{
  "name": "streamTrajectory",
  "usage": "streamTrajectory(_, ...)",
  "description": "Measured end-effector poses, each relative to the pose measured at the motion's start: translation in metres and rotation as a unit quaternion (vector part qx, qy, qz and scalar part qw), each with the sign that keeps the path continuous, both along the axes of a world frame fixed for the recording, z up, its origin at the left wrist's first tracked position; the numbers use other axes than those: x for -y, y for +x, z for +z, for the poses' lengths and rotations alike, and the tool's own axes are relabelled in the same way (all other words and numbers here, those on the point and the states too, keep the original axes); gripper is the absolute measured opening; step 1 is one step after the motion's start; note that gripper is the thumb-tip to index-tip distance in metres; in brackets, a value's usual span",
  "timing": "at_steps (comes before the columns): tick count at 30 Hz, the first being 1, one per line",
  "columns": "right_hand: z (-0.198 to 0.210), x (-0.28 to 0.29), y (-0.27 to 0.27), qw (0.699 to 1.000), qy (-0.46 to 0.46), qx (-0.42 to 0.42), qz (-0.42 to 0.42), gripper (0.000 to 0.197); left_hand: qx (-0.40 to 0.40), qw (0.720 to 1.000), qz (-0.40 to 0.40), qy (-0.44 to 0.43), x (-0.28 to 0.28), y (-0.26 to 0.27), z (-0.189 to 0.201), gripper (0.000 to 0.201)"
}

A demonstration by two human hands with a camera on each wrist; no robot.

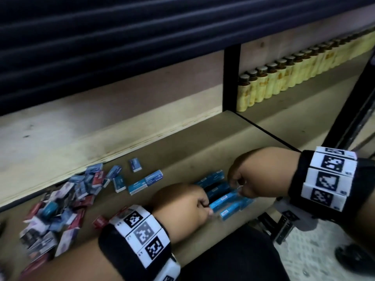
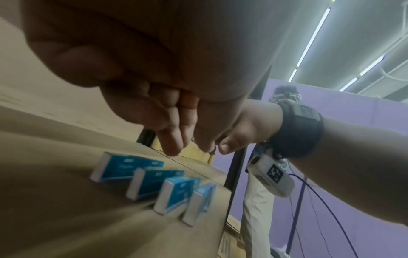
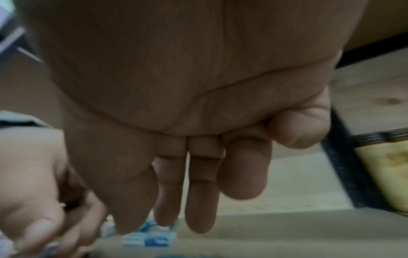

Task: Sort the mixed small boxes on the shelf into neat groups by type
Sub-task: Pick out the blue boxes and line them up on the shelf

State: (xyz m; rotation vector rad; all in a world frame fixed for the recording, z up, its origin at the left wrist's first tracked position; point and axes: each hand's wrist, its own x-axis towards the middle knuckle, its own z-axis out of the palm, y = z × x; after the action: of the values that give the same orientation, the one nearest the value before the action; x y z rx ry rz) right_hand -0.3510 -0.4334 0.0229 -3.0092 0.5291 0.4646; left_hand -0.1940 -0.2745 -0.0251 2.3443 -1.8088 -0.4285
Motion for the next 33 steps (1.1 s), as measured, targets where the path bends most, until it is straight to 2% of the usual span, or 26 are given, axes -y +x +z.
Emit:
streamTrajectory(3,0.011,-0.024,0.016,1.000,-0.007,0.017,0.020,0.034,-0.041,0.998,0.043,0.009,-0.020,0.024,0.001,0.031)
streamTrajectory(6,0.013,-0.045,0.047,0.998,0.002,-0.008,0.064,0.031,-0.071,0.994,0.085,0.001,-0.046,0.048,0.000,0.029)
streamTrajectory(9,0.008,-0.062,0.081,0.996,0.019,-0.027,0.079,0.027,-0.063,0.990,0.123,-0.039,-0.074,0.070,-0.001,0.023)
streamTrajectory(13,-0.001,-0.084,0.113,0.993,0.050,0.063,0.087,0.029,-0.027,0.986,0.148,-0.067,-0.113,0.096,0.001,0.023)
streamTrajectory(16,-0.011,-0.098,0.147,0.993,0.036,0.075,0.085,0.033,-0.019,0.981,0.182,-0.067,-0.145,0.120,0.000,0.025)
streamTrajectory(21,-0.027,-0.103,0.203,0.996,0.013,0.043,0.073,0.025,-0.033,0.965,0.249,-0.081,-0.190,0.146,-0.008,0.026)
streamTrajectory(24,-0.044,-0.101,0.232,0.998,0.002,0.034,0.061,0.035,-0.072,0.956,0.265,-0.102,-0.209,0.155,-0.011,0.019)
streamTrajectory(29,-0.074,-0.096,0.267,0.995,-0.082,-0.007,0.055,0.031,-0.070,0.950,0.284,-0.106,-0.234,0.170,-0.011,0.039)
streamTrajectory(33,-0.086,-0.092,0.272,0.995,-0.093,-0.017,0.038,0.030,-0.061,0.942,0.312,-0.108,-0.247,0.178,-0.010,0.020)
